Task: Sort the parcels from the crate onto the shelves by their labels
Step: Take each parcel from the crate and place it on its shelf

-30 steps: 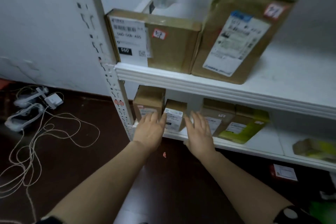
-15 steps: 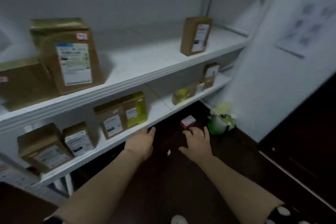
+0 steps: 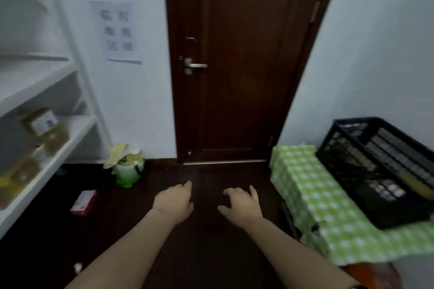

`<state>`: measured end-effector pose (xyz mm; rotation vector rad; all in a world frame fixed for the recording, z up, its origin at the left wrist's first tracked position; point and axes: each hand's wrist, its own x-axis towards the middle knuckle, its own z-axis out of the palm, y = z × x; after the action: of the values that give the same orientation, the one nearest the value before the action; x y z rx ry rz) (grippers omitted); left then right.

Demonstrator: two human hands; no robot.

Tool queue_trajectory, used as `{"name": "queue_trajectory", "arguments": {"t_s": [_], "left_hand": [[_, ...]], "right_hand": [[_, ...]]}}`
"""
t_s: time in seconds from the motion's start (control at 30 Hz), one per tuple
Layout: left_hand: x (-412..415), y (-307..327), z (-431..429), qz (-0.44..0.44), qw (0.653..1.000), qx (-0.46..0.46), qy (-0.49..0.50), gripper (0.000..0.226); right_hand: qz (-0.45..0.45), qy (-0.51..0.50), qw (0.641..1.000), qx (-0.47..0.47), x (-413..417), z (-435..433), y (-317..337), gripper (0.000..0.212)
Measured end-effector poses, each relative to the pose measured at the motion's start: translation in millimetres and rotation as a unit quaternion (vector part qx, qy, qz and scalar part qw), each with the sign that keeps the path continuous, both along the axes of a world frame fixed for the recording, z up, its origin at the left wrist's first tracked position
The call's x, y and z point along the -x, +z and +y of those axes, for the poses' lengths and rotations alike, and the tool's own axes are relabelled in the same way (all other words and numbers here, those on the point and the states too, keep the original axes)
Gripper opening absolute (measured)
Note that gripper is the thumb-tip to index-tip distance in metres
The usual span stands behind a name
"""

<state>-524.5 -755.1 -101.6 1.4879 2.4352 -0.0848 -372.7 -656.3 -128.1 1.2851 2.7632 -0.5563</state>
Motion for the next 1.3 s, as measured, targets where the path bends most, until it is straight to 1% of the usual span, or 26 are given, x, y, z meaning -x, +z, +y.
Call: {"name": "queue_trajectory", "arguments": {"t_s": [0.13, 0.3, 0.4, 0.53, 0.63, 0.77, 0.87, 0.97, 1.07, 1.17, 1.2, 1.23, 1.27, 1.3], "left_hand": [[-101.9, 0.8, 105.6, -0.013, 0.996, -0.008, -0.089, 0.062], [-222.4, -3.7, 206.3, 0.0, 0.98, -0.002, -0.201, 0.062], [-269.0, -1.0, 256.6, 0.011, 0.969, 0.01, -0.245, 0.057], [-307.9, 3.2, 326.8, 0.027, 0.957, 0.001, -0.289, 0.053], [-329.9, 1.8, 381.2, 0.038, 0.945, -0.004, -0.325, 0.055], [-343.8, -13.2, 460.2, 0.042, 0.926, -0.009, -0.375, 0.058], [-346.5, -26.1, 526.8, 0.037, 0.918, -0.044, -0.392, 0.054], [-342.8, -38.2, 597.6, 0.022, 0.907, -0.088, -0.412, 0.054], [-329.6, -46.5, 660.1, 0.003, 0.895, -0.081, -0.438, 0.063], [-316.5, -52.5, 717.5, 0.016, 0.872, -0.075, -0.484, 0.067], [-314.1, -54.6, 734.1, 0.021, 0.863, -0.066, -0.5, 0.067], [-312.6, -57.8, 749.5, 0.024, 0.857, -0.057, -0.512, 0.066], [-311.8, -62.5, 762.5, 0.023, 0.854, -0.05, -0.517, 0.065], [-311.4, -68.2, 773.7, 0.016, 0.856, -0.043, -0.515, 0.066]], "right_hand": [[-0.006, -0.09, 0.996, 0.003, -117.8, 74.0, -3.7, 0.052], [0.005, -0.225, 0.974, 0.04, -254.8, 152.1, -7.1, 0.05], [0.034, -0.269, 0.96, 0.065, -312.3, 190.7, -2.9, 0.053], [0.095, -0.327, 0.937, 0.083, -364.1, 233.6, 0.2, 0.055], [0.122, -0.372, 0.918, 0.07, -389.5, 270.4, -2.8, 0.051], [0.147, -0.429, 0.891, 0.019, -411.3, 330.5, -11.7, 0.043], [0.166, -0.466, 0.869, -0.009, -417.9, 384.0, -20.8, 0.034], [0.182, -0.522, 0.833, -0.016, -415.0, 447.6, -32.6, 0.034], [0.166, -0.549, 0.819, 0.023, -401.4, 510.1, -45.2, 0.039], [0.11, -0.534, 0.835, 0.066, -392.0, 564.9, -64.7, 0.047], [0.097, -0.535, 0.835, 0.081, -390.5, 579.9, -71.0, 0.049], [0.092, -0.542, 0.83, 0.096, -389.0, 594.1, -77.7, 0.048], [0.097, -0.557, 0.816, 0.115, -387.3, 606.2, -83.9, 0.046], [0.109, -0.581, 0.794, 0.141, -385.9, 617.3, -90.2, 0.043]]}}
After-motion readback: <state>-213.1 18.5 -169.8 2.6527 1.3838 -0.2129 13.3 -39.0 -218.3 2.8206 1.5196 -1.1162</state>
